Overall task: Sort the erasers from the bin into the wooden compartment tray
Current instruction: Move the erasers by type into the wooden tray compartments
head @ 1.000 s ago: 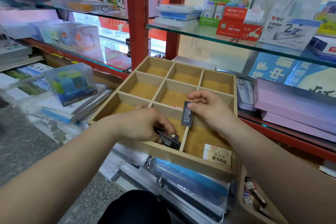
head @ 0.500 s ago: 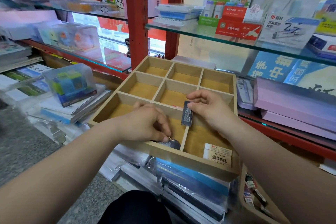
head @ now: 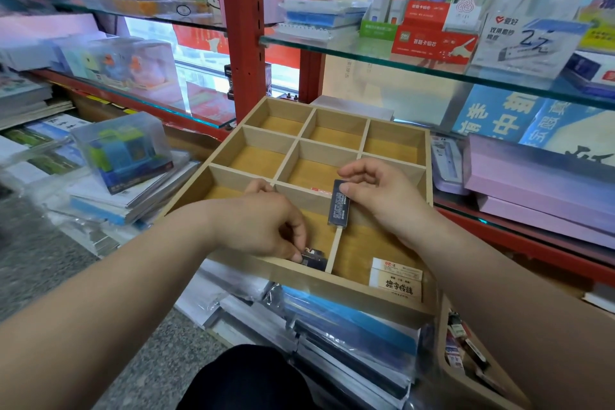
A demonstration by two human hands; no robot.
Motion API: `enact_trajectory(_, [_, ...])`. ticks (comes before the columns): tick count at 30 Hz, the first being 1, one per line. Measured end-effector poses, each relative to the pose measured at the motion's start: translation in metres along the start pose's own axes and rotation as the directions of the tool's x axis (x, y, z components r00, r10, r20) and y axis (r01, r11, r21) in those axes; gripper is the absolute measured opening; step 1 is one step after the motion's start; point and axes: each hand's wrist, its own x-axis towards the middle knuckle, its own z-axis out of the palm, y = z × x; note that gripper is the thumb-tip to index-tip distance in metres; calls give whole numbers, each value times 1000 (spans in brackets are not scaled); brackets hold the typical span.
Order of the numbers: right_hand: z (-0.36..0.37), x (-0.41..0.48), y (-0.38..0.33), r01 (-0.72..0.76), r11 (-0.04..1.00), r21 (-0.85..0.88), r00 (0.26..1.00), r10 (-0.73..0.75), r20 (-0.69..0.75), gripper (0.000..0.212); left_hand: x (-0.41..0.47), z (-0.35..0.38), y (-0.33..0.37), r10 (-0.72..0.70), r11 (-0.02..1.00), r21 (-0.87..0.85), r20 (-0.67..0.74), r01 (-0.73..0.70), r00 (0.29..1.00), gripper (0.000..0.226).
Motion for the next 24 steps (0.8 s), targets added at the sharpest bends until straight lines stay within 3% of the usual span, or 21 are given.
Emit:
enact_trajectory(4, [0,0,0,3,1000,-9,1000,-3,9,24,-3,-6,2,2,997,-72,10,-1,1000,18])
enact_trajectory(7, [0,-1,0,2,1000,-15,1000,-2,11,23,-2,-8,-3,-47,991,-134,-128,30,991,20])
enact_trajectory(11, [0,-2,-1,1,1000,-14,1000,-1,-5,16,6,-1,-4,-99,995,-30,-184,95,978,3])
enact_trajectory(18, [1,0,-4,-17,1000,1,1000,17,-21,17,6,13,-4,-5,997,73,-241,23,970,12])
enact_trajectory(20, [2,2,-9,-26,999,35,1000,26,0,18,-1,18,-6,-16,998,52,-364,37,931,23])
enact_trajectory(22, [5,4,-18,-10,999,33,999,8,50,18,-14,25,-6,-68,997,-58,-545,44,836,44])
enact_trajectory(24, [11,7,-29,54,992,-112,994,-43,96,16,-30,35,-7,-107,981,-191,-657,-27,746,60])
